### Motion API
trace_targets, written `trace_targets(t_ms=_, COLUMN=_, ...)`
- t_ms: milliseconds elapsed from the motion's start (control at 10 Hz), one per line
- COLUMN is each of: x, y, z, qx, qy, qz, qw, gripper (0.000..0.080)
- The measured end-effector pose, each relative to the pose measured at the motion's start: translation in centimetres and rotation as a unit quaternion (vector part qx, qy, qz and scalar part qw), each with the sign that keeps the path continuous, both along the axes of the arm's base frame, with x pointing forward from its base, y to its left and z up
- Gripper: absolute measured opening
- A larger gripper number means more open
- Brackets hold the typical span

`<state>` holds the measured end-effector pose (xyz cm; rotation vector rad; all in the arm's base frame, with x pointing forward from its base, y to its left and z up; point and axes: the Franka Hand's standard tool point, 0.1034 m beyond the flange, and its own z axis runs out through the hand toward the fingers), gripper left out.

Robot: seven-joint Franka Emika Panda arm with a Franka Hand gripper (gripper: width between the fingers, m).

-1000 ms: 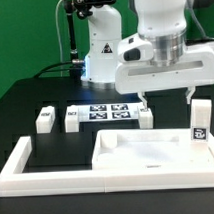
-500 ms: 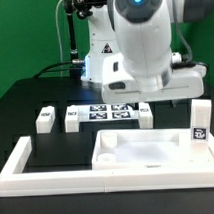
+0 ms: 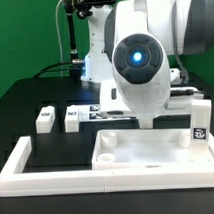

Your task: Assemble desk

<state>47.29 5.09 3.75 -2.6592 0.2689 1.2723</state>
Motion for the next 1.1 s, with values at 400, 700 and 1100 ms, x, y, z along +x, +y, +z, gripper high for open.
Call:
trace_targets(t_ms=400, x=-0.8, y=0.2, z=-1.1, qx=-0.003, qy=-0.003, qz=0.000, qw=1.000, gripper=0.0648)
trace_targets(t_ms=700, x=-3.8, y=0.4, z=-2.8, qx=-0.012, qy=-0.001, qz=-0.003, qw=1.000, gripper=0.0648)
trace_targets(t_ms=1100, x=-3.8, y=0.3, z=-2.9, qx=-0.012, qy=0.000, qz=-0.005, qw=1.000, gripper=0.0451)
